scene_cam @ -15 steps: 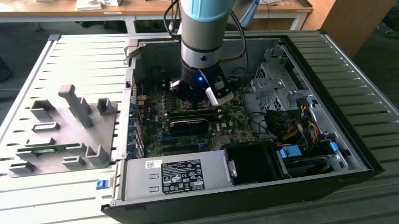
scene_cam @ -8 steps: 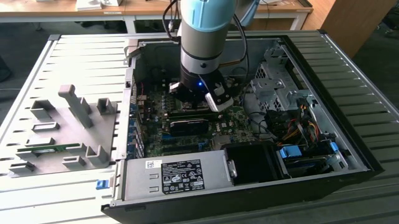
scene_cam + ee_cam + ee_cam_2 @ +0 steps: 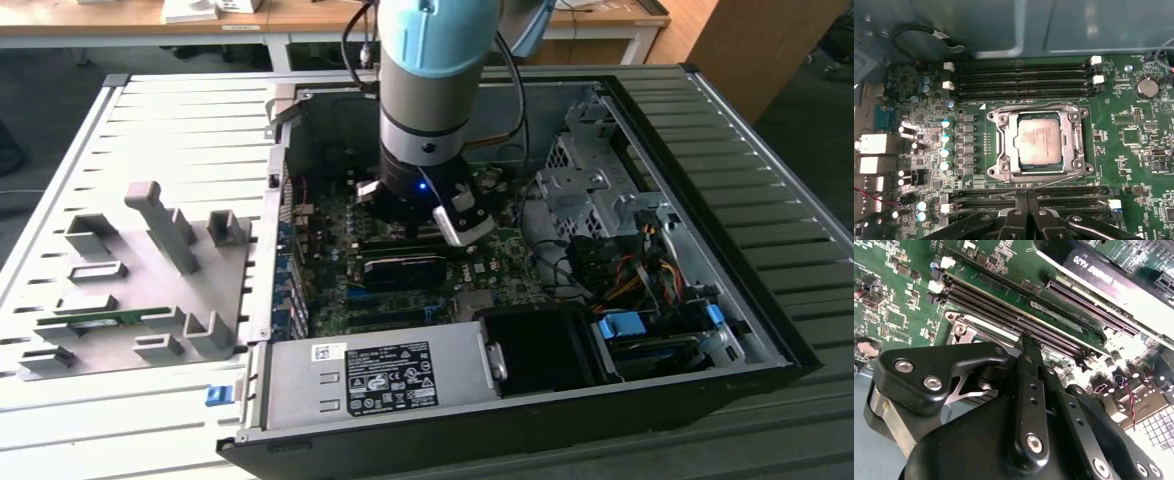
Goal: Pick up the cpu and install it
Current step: 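Install the second cpu locking lever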
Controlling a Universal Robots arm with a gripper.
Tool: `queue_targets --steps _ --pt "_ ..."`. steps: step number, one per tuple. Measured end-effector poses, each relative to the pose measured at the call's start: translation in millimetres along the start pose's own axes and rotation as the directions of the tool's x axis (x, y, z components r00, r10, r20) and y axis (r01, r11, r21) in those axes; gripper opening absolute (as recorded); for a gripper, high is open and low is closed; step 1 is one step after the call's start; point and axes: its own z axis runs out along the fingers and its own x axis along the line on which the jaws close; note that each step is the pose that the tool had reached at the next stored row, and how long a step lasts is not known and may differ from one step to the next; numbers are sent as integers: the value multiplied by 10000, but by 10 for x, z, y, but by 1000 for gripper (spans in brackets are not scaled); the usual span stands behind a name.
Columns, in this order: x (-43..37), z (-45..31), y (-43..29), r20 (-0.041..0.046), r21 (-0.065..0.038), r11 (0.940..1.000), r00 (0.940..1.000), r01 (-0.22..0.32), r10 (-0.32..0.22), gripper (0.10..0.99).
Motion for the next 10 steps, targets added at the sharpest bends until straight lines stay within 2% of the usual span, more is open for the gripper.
queue_targets --steps 6,10 --pt "103 38 -12 4 -114 9999 10000 3 -3 122" --pt "145 80 -22 4 -250 9997 10000 8 -8 122"
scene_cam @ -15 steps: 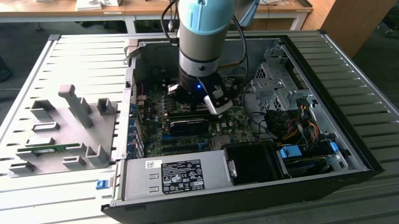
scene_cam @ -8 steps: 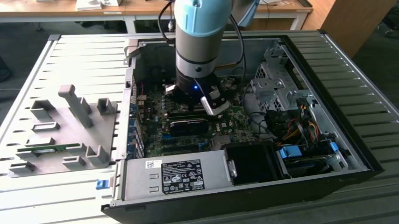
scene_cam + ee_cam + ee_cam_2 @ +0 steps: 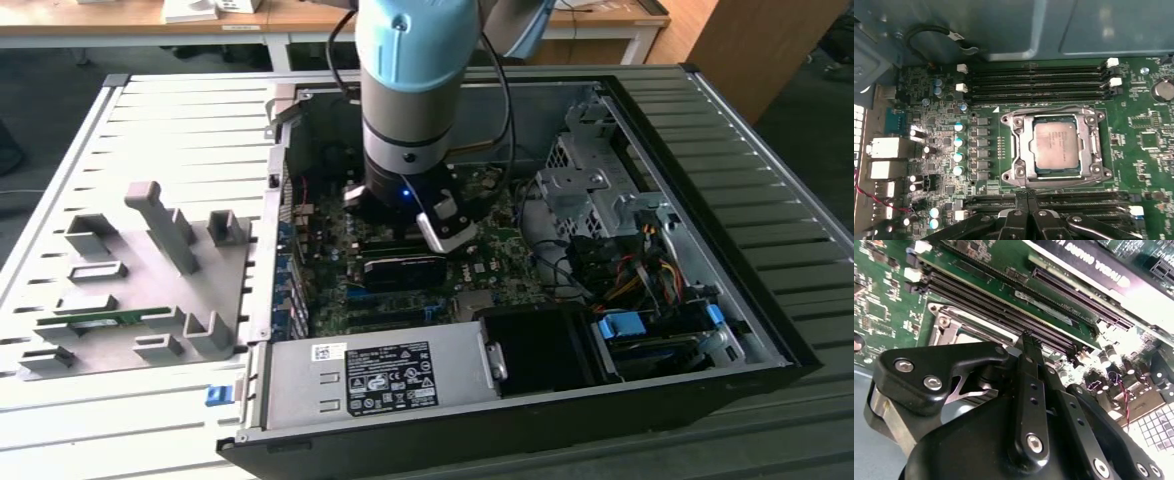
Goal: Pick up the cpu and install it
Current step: 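Install the second cpu locking lever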
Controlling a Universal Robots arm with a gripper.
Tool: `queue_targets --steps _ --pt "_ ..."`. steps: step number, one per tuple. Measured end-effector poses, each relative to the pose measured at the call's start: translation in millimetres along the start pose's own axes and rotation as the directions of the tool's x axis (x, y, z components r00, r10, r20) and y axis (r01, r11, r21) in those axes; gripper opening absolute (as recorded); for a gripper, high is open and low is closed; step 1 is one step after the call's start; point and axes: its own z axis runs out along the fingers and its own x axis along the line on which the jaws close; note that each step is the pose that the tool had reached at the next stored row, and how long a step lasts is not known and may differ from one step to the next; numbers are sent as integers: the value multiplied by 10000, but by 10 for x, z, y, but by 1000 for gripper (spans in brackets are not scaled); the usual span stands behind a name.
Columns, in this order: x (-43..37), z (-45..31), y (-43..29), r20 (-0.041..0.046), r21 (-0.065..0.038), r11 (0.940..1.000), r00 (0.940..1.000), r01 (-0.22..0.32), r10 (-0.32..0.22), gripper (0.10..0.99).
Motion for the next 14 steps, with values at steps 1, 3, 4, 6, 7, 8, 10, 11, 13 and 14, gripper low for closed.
queue_targets --steps 1,3,4,6,7,8,10,11,13,14 --pt "9 11 -3 0 -27 10000 10000 2 -2 122" --pt "28 28 -9 -2 -111 9999 10000 3 -3 122" --pt "36 37 -11 -1 -153 9999 10000 5 -5 122" --pt "47 57 -17 -2 -222 9998 10000 7 -7 122" --pt "48 68 -19 -4 -261 9997 10000 8 -8 122" --pt "49 79 -22 -6 -301 9995 10000 8 -8 122" --pt "51 105 -27 -8 -365 9993 10000 10 -10 122" --pt "52 121 -31 -9 -374 9993 10000 10 -10 122" --pt "53 142 -37 -11 -396 9992 10000 12 -12 122" --pt "56 146 -38 -12 -423 9991 10000 11 -11 122"
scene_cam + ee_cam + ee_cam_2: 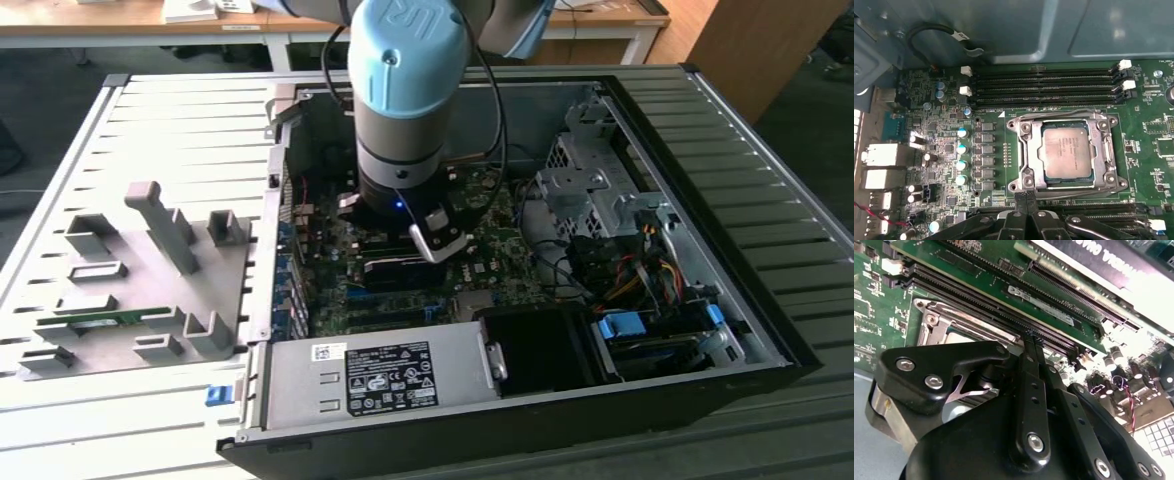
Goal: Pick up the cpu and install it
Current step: 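Install the second cpu locking lever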
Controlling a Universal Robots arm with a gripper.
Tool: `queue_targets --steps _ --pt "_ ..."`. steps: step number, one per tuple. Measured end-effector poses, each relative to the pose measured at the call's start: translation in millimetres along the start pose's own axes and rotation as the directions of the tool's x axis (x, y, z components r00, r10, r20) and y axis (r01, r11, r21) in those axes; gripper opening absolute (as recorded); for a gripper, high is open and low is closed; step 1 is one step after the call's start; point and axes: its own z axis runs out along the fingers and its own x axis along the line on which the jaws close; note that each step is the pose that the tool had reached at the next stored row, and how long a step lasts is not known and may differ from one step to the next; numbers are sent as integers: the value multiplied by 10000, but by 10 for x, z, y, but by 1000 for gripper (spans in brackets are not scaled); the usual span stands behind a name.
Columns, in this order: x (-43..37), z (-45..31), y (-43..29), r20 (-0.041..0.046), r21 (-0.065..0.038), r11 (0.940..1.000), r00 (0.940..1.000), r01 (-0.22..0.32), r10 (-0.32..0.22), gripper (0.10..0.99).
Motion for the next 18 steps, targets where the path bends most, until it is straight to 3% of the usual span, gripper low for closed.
queue_targets --steps 4,11,18 --pt "20 16 -4 -4 -133 9999 10000 2 -2 122" --pt "36 36 -9 -10 -270 9996 10000 5 -5 122" --pt "54 48 -7 -15 -348 9994 10000 7 -7 122"
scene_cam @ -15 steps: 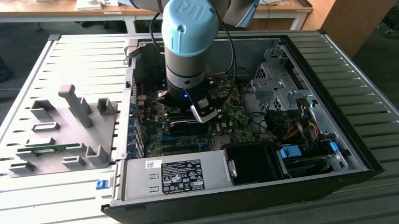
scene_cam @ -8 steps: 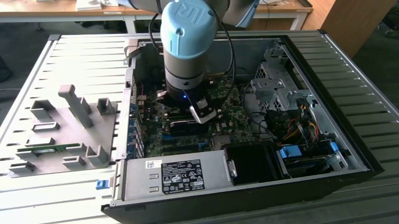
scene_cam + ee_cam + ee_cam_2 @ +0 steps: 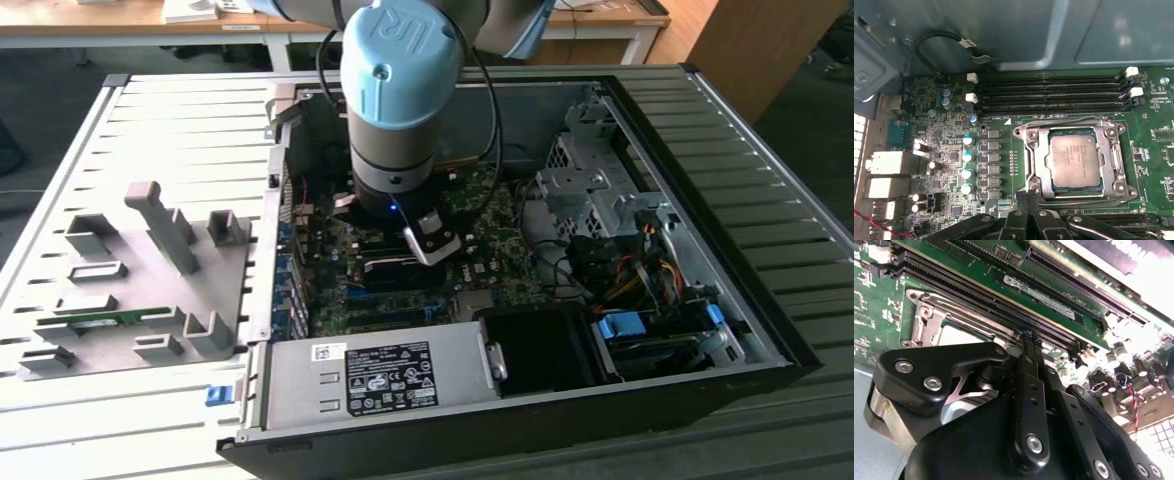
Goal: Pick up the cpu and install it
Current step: 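Install the second cpu locking lever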
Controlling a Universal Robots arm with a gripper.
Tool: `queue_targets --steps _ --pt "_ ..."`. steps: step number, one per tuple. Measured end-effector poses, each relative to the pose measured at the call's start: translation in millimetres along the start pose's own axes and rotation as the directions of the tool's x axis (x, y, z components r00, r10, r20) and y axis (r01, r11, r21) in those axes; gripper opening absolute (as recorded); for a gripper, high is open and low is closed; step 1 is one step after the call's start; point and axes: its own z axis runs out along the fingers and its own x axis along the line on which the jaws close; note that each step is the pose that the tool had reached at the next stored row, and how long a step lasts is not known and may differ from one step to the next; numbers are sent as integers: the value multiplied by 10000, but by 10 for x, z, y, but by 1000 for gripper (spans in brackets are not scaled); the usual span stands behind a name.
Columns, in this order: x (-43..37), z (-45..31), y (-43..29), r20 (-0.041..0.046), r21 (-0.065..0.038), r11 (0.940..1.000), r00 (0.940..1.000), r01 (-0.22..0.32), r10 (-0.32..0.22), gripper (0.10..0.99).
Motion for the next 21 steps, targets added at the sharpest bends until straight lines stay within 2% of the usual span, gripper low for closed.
queue_targets --steps 9,21 --pt "12 26 8 -6 -92 10000 10000 2 -2 122" --pt "35 35 25 -6 -98 10000 10000 1 -2 122"
